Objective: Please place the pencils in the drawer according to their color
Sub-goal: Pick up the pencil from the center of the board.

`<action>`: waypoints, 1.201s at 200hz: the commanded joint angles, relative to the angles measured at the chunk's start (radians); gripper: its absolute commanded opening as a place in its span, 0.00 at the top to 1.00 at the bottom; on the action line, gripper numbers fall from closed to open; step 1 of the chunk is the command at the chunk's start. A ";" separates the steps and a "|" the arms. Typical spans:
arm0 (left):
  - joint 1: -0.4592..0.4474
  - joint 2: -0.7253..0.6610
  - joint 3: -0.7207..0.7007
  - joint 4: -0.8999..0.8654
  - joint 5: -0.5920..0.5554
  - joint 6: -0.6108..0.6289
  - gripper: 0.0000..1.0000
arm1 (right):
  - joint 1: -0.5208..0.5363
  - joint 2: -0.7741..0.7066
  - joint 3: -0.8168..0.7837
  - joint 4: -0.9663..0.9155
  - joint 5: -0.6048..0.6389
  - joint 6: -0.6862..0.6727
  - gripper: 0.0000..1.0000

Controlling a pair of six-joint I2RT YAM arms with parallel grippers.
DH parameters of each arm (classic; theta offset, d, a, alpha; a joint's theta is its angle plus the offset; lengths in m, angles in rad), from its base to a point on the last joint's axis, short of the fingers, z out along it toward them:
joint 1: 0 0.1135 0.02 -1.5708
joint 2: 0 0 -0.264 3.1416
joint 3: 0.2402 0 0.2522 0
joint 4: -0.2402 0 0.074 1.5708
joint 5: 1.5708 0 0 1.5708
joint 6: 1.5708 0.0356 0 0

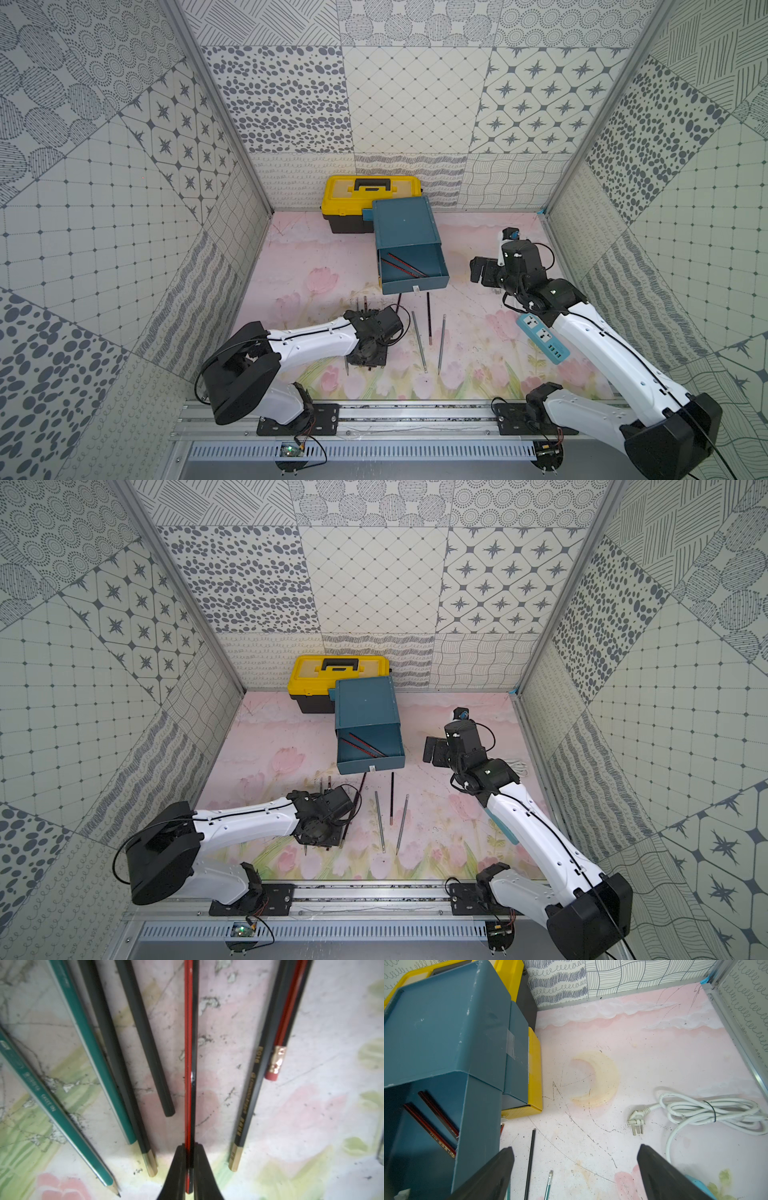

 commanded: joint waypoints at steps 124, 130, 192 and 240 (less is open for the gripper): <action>0.125 -0.306 0.017 -0.326 -0.096 -0.049 1.00 | -0.002 -0.047 0.017 0.038 0.021 0.010 0.01; 0.140 -0.316 0.024 -0.340 -0.105 -0.041 1.00 | -0.002 -0.049 0.016 0.041 0.017 0.010 0.01; 0.286 -0.384 0.193 -0.426 -0.150 0.117 1.00 | -0.001 -0.064 0.017 0.045 0.017 0.000 0.01; 0.318 -0.361 0.416 -0.491 -0.108 0.341 1.00 | -0.002 -0.066 0.016 0.045 0.009 0.000 0.01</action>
